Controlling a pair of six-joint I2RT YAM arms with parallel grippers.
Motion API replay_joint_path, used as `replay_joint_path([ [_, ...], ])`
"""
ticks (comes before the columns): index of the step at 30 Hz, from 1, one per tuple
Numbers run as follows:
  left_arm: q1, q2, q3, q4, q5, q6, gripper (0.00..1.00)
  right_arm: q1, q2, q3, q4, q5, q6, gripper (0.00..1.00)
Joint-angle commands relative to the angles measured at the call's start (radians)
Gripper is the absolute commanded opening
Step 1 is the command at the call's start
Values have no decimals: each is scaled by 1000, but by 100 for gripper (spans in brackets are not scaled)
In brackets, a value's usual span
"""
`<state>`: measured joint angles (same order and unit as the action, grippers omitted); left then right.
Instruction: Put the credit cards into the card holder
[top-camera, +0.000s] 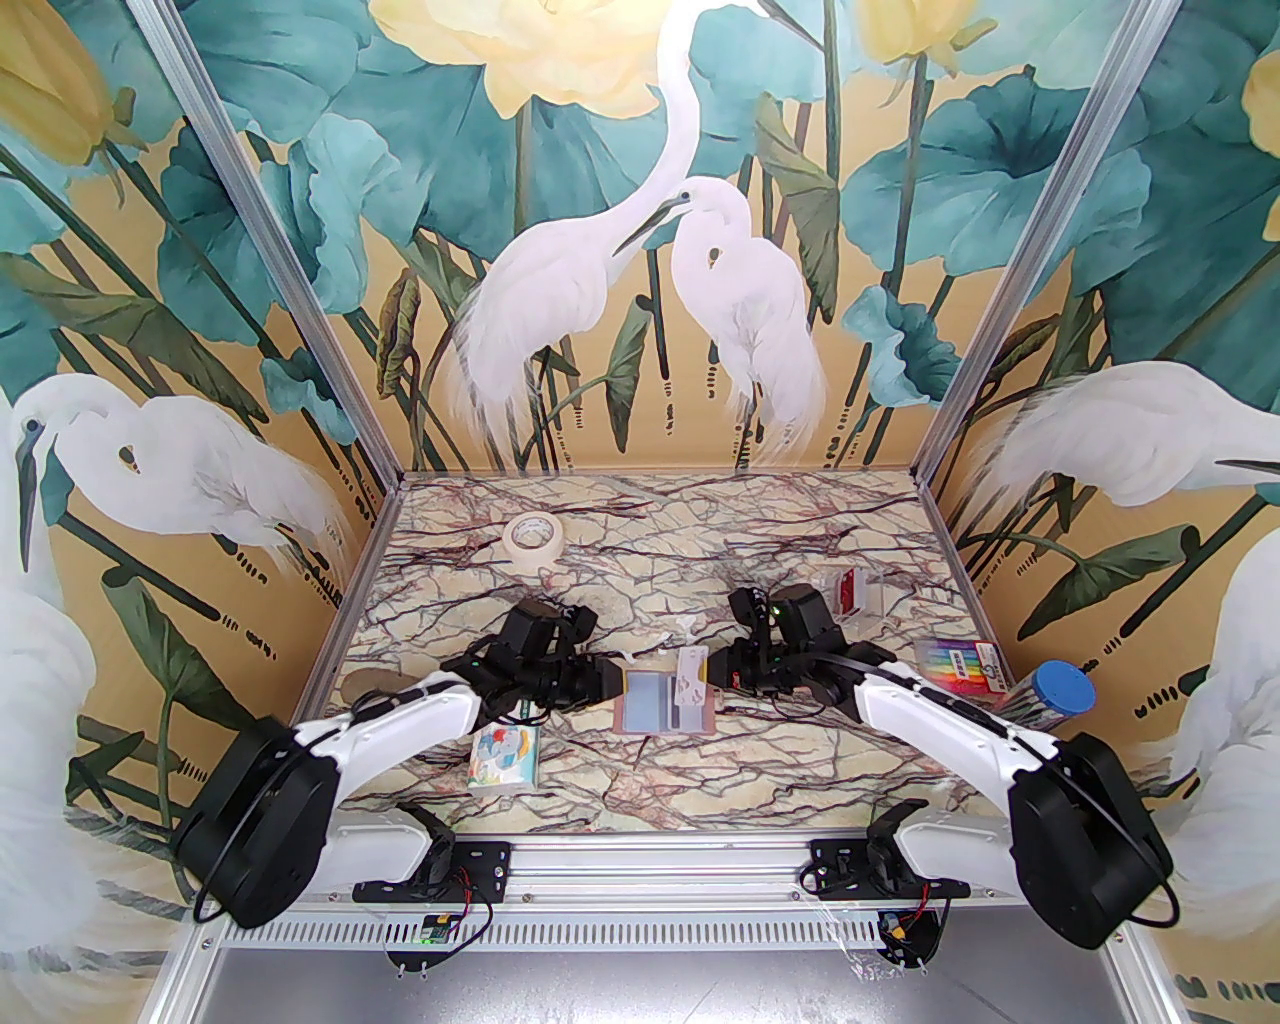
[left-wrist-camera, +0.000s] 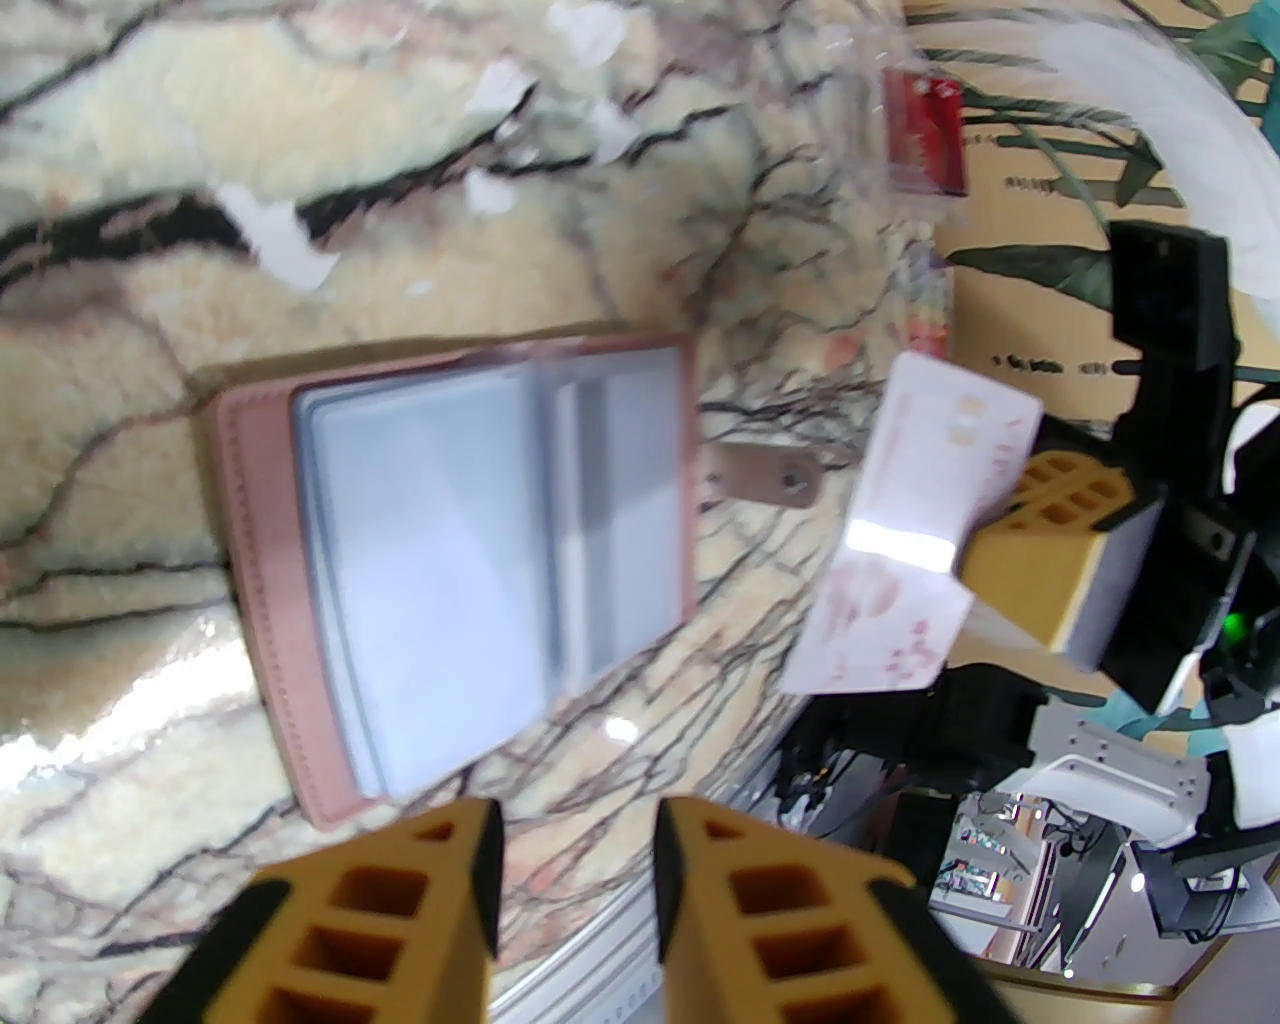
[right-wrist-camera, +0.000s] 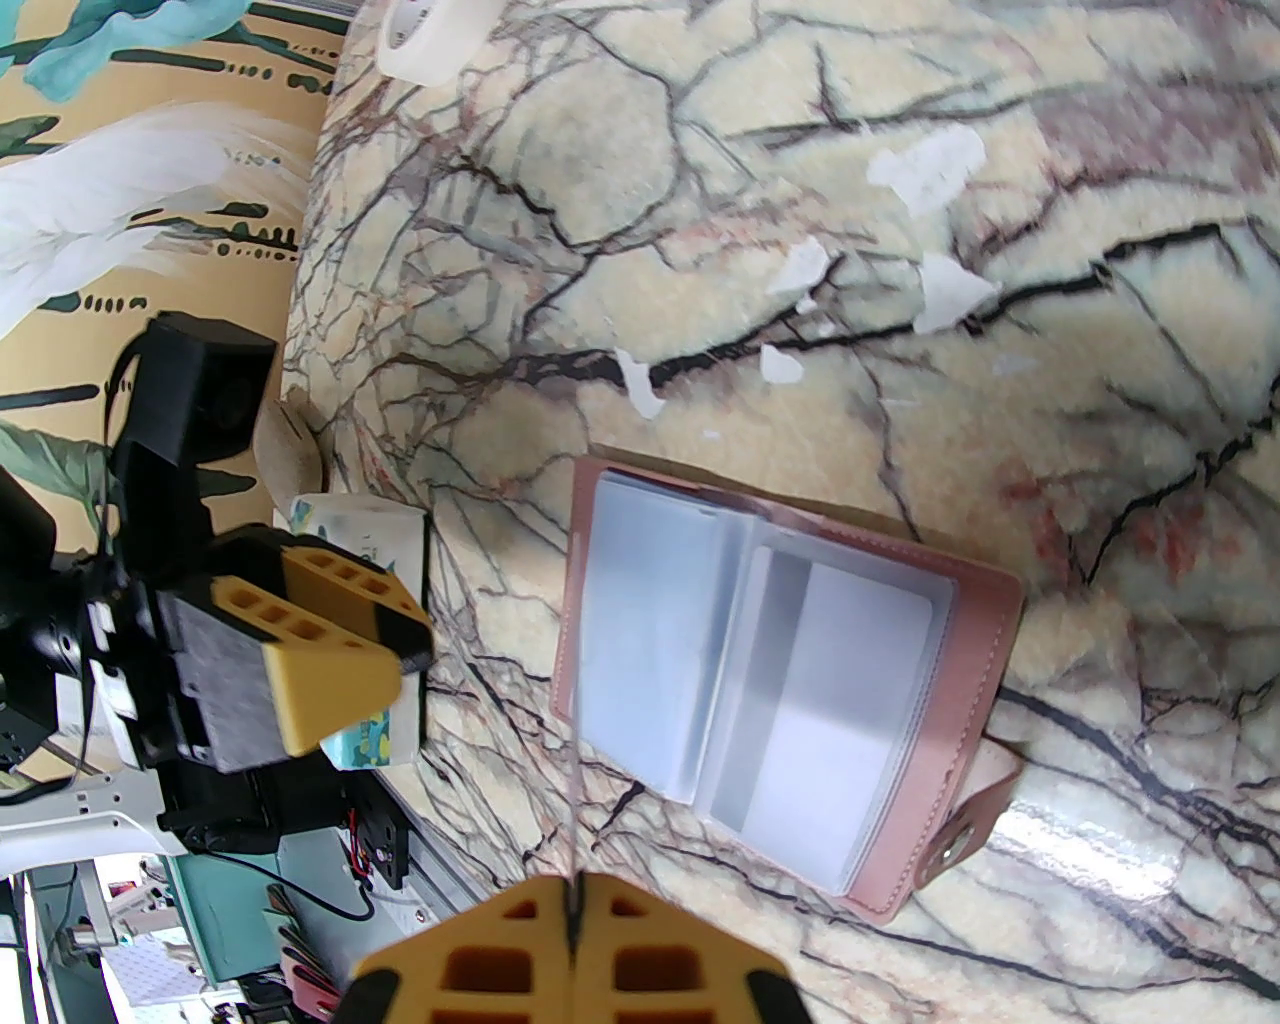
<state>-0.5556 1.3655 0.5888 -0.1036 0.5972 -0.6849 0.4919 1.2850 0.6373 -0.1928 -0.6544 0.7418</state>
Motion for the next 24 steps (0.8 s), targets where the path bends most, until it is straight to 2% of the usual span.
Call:
replay_joint_path([
  [1,-12,39,9,35,-4,12,28,16,41,-3,31,19,22,0],
  [13,-37,112,26,20,-70,28,18,65,196,33,91,19,36,0],
  [24,-40,165,17,54,-94,12,12,78,238,36,127,16,51,0],
])
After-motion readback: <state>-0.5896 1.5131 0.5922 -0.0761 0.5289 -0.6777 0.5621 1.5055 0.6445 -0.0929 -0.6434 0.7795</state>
